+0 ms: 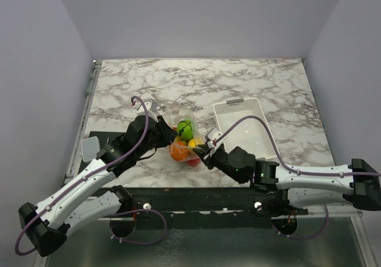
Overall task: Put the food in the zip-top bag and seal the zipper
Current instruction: Zip the zipper food storage bag at the center of the board.
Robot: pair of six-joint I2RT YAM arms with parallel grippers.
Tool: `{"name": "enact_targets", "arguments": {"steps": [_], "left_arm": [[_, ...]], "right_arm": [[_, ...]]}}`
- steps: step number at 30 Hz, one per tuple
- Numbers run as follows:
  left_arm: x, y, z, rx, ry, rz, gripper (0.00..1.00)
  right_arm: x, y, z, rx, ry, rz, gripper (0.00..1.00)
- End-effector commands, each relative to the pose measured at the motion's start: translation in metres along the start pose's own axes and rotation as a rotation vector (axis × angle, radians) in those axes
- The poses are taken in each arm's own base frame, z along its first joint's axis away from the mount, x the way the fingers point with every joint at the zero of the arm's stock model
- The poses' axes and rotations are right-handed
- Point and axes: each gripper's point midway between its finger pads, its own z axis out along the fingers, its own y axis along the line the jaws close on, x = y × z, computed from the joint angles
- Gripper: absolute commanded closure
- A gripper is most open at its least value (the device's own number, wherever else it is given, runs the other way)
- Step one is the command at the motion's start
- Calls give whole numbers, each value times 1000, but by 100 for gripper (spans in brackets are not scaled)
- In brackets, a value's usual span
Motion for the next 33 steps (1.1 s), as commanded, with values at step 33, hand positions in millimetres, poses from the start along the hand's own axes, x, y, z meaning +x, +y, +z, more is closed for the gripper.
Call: {"name": "enact_targets", "arguments": {"steps": [33], "left_arm": [[-56,-112,-127,592,-107,629,46]], "right_arm": [[-87,77,-66,-574,324,-131,99]]}}
